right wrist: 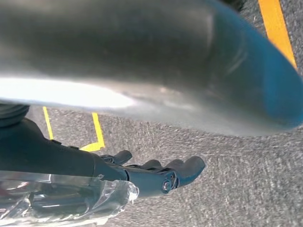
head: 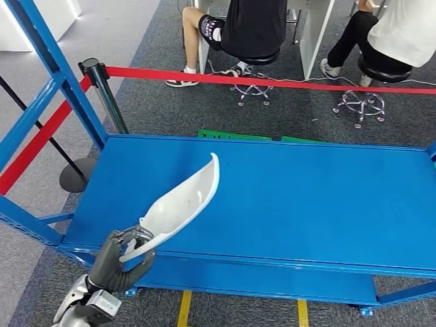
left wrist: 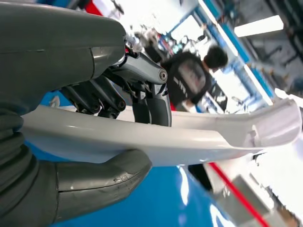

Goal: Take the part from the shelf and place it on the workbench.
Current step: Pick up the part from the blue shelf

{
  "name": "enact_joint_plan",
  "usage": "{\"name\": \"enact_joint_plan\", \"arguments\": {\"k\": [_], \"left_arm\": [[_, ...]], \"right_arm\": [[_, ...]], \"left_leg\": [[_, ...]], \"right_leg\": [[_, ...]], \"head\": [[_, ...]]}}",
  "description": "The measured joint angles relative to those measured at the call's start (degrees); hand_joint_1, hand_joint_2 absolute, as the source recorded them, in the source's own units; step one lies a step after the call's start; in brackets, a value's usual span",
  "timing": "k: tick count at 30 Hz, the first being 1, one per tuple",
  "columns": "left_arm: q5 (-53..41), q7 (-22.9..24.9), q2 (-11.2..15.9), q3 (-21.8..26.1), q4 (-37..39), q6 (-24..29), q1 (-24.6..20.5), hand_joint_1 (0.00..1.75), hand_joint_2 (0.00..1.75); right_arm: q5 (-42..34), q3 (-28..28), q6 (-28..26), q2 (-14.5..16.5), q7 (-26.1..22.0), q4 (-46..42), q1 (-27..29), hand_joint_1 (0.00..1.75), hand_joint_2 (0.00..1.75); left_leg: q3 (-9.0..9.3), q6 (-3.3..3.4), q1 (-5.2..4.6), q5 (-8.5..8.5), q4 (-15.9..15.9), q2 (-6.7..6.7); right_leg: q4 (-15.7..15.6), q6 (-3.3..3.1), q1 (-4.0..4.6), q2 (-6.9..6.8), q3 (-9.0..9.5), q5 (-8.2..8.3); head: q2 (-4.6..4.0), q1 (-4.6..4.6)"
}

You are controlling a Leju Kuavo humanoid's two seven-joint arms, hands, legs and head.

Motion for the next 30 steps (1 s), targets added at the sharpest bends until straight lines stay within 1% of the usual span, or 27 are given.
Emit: {"name": "enact_joint_plan", "arguments": {"k": [5,10,12,15,19,23,26,28,30], "left_arm": [[5.1,-1.6,-3.4,3.9,-2.8,-5.7,1.0,1.75,1.75],[8.5,-1.7,-5.9,6.5,-4.9,-9.1,1.4,1.75,1.75],[12.7,-1.7,-7.0,7.2,-6.3,-12.7,1.7,1.75,1.75],[20.3,-1.7,-9.3,8.9,-8.3,-19.0,1.9,1.75,1.75],[25.9,-1.7,-12.2,11.4,-9.2,-24.3,1.9,1.75,1.75],[26.5,-1.7,-13.6,12.5,-9.7,-26.0,2.0,1.75,1.75],[24.3,-1.7,-14.6,13.5,-10.6,-26.7,2.3,1.75,1.75],[21.5,-1.7,-15.3,14.0,-11.8,-25.9,2.9,1.75,1.75],[19.6,-1.7,-15.8,14.1,-13.6,-24.3,3.8,1.75,1.75]], "right_arm": [[0.2,-0.7,0.0,0.2,0.6,0.0,-0.1,0.0,0.0],[0.3,-1.2,0.4,0.3,0.5,0.0,-0.1,0.0,0.0],[0.7,-1.4,0.9,0.3,0.0,0.0,-0.1,0.0,0.0],[3.2,-1.4,1.8,0.3,-0.2,0.0,-0.1,0.0,0.0],[5.1,-0.8,2.8,0.3,-0.1,0.0,0.0,0.0,0.0],[5.2,-0.7,2.9,0.3,-0.2,0.0,0.0,0.0,0.0],[6.3,-0.6,2.9,0.3,-0.6,0.0,0.0,0.0,0.0],[7.2,-0.5,1.5,0.3,-1.8,0.0,0.1,0.0,0.0],[8.0,-0.5,-1.3,0.3,-3.5,0.0,0.1,0.0,0.0]], "left_leg": [[-0.02,0.0,0.0,0.0,0.0,0.0],[-0.02,0.01,-0.01,-0.01,0.0,0.0],[-0.03,0.02,-0.01,-0.01,0.0,0.0],[-0.03,0.06,-0.04,-0.06,0.0,0.0],[-0.03,0.19,-0.08,-0.21,0.2,0.0],[-0.04,0.4,-0.13,-0.49,0.5,0.0],[-0.05,0.73,-0.21,-0.88,0.8,0.0],[-0.05,1.03,-0.33,-1.09,1.1,0.0],[0.0,1.38,-0.26,-0.96,1.0,0.04]], "right_leg": [[0.0,0.01,0.0,0.0,0.0,0.0],[0.0,0.01,-0.01,0.0,0.0,0.01],[0.0,0.02,-0.01,0.0,0.0,0.01],[0.0,0.03,-0.04,-0.01,0.02,0.01],[0.0,0.12,-0.08,-0.01,0.09,-0.04],[0.0,0.35,-0.12,-0.01,0.23,-0.19],[0.0,0.67,-0.19,0.0,0.42,-0.41],[0.0,0.98,-0.32,0.01,0.61,-0.51],[0.1,1.35,-0.42,0.03,0.73,-0.66]], "head": [[0.0,0.02],[0.0,0.01],[0.0,0.01],[0.0,0.02],[0.0,0.0],[0.0,0.0],[0.0,0.0],[0.0,0.0],[0.0,-0.02]]}}
